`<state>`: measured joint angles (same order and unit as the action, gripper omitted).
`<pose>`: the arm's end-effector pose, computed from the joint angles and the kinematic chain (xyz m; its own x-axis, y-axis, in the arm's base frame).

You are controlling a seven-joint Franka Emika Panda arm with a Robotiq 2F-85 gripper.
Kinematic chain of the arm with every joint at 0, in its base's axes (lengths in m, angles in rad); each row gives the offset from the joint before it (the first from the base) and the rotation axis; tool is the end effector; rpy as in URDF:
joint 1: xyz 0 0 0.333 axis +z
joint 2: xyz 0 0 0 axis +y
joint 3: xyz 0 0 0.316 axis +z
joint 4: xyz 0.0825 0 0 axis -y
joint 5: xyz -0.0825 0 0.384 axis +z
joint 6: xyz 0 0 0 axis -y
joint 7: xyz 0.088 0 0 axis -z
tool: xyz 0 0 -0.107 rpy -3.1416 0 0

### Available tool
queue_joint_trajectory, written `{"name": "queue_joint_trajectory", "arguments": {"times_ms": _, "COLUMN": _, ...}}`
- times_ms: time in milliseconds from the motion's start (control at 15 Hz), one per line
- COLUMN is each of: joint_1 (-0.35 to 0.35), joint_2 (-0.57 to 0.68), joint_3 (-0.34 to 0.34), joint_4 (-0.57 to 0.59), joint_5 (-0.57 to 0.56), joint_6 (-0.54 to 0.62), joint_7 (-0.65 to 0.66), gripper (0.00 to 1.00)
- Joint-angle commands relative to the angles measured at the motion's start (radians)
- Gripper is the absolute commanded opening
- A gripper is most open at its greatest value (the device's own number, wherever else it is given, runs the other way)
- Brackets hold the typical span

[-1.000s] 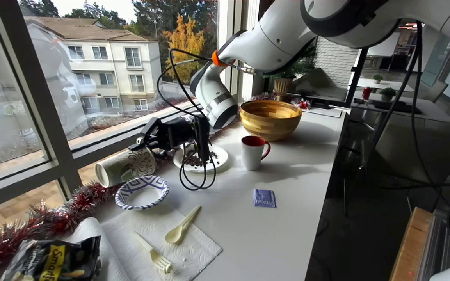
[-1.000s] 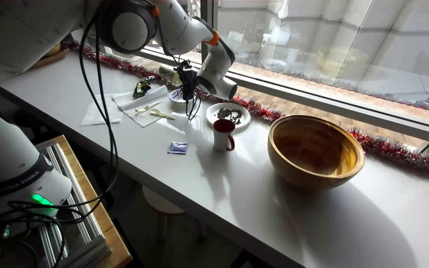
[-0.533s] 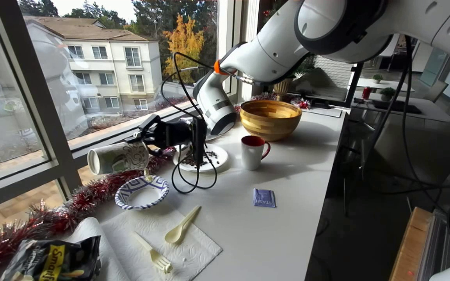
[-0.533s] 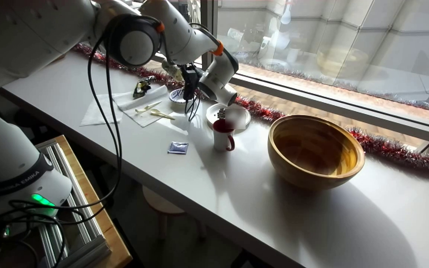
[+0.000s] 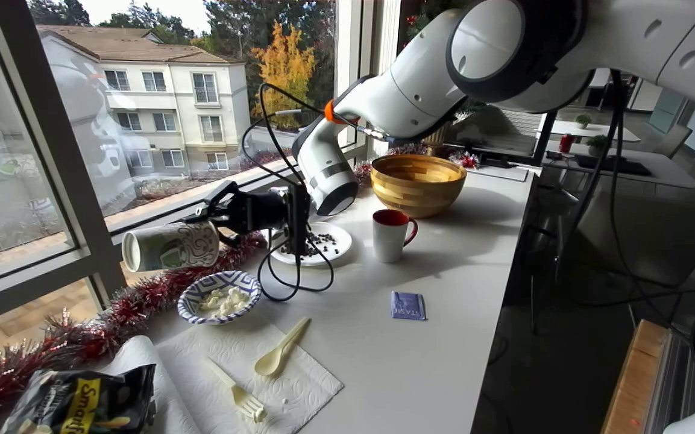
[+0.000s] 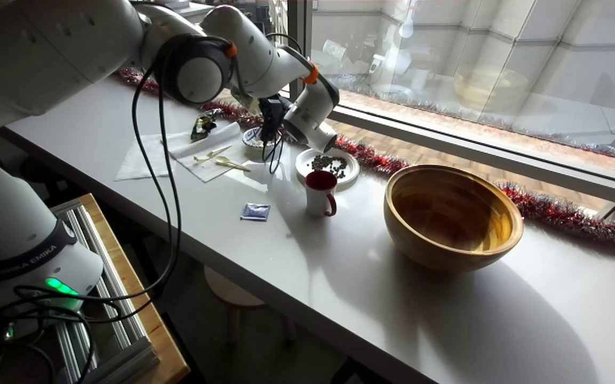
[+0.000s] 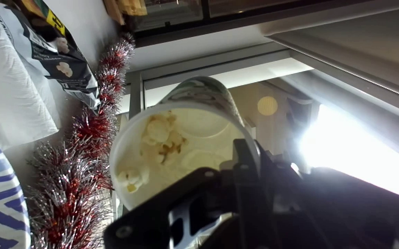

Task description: Pour the contents in the cup into the bowl

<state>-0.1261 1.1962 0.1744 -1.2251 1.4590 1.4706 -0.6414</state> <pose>0.6902 0.1124 0.0968 0.9763 0.1180 -0.1815 -0.1974 0.1409 -0.9702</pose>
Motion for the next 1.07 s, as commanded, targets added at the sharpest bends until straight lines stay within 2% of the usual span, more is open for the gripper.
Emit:
{"name": "queue_joint_trajectory", "arguments": {"times_ms": 0, "joint_1": 0.001, "joint_2": 0.071, "joint_3": 0.019, "joint_4": 0.068, "joint_5": 0.063, "joint_6": -0.058, "joint_7": 0.053, "gripper": 0.01}}
{"name": "queue_joint_trajectory", "arguments": {"times_ms": 733, "joint_1": 0.005, "joint_2": 0.119, "joint_3": 0.021, "joint_4": 0.101, "joint_5": 0.138, "joint_6": -0.076, "joint_7": 0.127, "gripper": 0.01}}
{"name": "queue_joint_trajectory", "arguments": {"times_ms": 800, "joint_1": 0.020, "joint_2": 0.117, "joint_3": -0.003, "joint_4": 0.110, "joint_5": 0.118, "joint_6": -0.058, "joint_7": 0.105, "gripper": 0.01}}
{"name": "queue_joint_trajectory", "arguments": {"times_ms": 933, "joint_1": 0.000, "joint_2": 0.117, "joint_3": 0.029, "joint_4": 0.086, "joint_5": 0.159, "joint_6": -0.080, "joint_7": 0.159, "gripper": 0.01}}
{"name": "queue_joint_trajectory", "arguments": {"times_ms": 1000, "joint_1": 0.037, "joint_2": 0.115, "joint_3": -0.031, "joint_4": 0.122, "joint_5": 0.089, "joint_6": -0.052, "joint_7": 0.097, "gripper": 0.01}}
